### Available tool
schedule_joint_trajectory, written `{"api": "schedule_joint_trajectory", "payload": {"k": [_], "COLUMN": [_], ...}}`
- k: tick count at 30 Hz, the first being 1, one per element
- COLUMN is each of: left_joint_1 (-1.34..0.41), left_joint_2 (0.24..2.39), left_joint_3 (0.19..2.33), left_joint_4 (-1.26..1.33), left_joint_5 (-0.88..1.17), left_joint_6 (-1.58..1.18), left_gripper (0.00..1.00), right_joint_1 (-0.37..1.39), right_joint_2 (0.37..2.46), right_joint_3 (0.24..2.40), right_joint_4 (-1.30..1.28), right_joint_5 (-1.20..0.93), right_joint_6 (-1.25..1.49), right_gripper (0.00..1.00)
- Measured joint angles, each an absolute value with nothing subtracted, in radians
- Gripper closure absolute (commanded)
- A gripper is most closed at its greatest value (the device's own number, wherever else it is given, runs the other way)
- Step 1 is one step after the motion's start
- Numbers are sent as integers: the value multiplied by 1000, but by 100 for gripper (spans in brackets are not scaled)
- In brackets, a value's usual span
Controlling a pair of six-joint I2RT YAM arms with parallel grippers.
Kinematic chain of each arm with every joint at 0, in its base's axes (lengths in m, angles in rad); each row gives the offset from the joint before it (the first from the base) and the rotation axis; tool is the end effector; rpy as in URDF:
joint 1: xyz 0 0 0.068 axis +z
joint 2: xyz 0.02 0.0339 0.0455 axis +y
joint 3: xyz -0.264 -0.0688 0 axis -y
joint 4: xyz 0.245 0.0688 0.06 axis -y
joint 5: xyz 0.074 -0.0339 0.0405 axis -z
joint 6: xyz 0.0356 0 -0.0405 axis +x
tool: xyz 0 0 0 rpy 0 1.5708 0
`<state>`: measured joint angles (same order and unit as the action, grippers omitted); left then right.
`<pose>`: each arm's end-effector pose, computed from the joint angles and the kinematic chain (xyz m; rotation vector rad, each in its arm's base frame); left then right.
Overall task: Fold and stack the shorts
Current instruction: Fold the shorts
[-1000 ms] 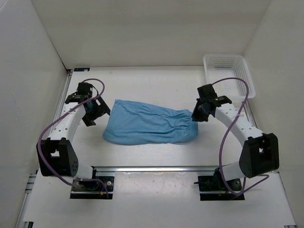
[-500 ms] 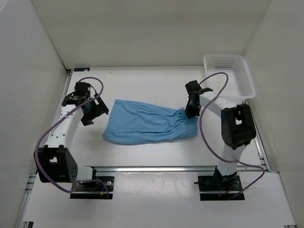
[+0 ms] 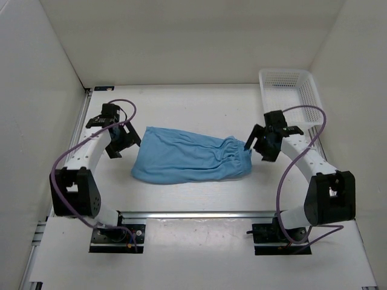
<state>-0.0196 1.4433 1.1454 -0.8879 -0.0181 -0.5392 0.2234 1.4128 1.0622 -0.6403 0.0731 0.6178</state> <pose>0.2794 -0.0048 0.2592 -0.7147 2.6699 -0.1245 0.2826 0.0615 0.2548 0.5318 2.5186 0.2277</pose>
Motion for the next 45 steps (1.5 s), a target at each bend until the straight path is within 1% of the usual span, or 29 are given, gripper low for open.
{"api": "schedule_joint_trajectory", "payload": {"k": [5, 9, 13, 16, 20, 21, 23, 24, 26, 28, 30, 34, 42, 45], "left_joint_1": [12, 70, 97, 96, 94, 94, 94, 94, 94, 94, 93, 84, 8, -43], "left_joint_2": [1625, 1734, 1772, 1780, 1800, 1811, 1824, 1828, 1836, 1842, 1844, 1844, 1827, 1816], "left_joint_3": [1155, 1147, 1143, 1143, 1148, 1153, 1169, 1176, 1184, 1192, 1194, 1194, 1170, 1153], "left_joint_4": [-831, -784, -754, -740, -723, -725, -728, -726, -723, -725, -724, -723, -710, -706], "left_joint_5": [-5, 76, 125, 149, 170, 173, 183, 186, 190, 194, 196, 196, 196, 196], "left_joint_6": [-537, -535, -535, -535, -535, -535, -535, -535, -535, -535, -535, -535, -555, -578], "left_gripper": [4, 7, 7, 7, 7, 7, 7, 7, 7, 7, 7, 7, 7, 10], "right_joint_1": [132, 97, 67, 51, 48, 47, 47, 45, 46, 46, 49, 51, 62, 106], "right_joint_2": [1415, 1415, 1417, 1439, 1489, 1512, 1554, 1573, 1588, 1590, 1584, 1548, 1512, 1513], "right_joint_3": [859, 795, 736, 699, 690, 692, 698, 701, 704, 707, 722, 789, 1068, 1161], "right_joint_4": [-627, -574, -479, -418, -331, -308, -276, -259, -238, -236, -256, -362, -603, -676], "right_joint_5": [-103, -230, -332, -365, -385, -389, -397, -405, -404, -396, -366, -236, -2, 84], "right_joint_6": [611, 619, 656, 696, 742, 754, 776, 791, 806, 814, 812, 767, 613, 573], "right_gripper": [7, 6, 6, 12, 45, 58, 71, 83, 94, 100, 100, 100, 100, 100]}}
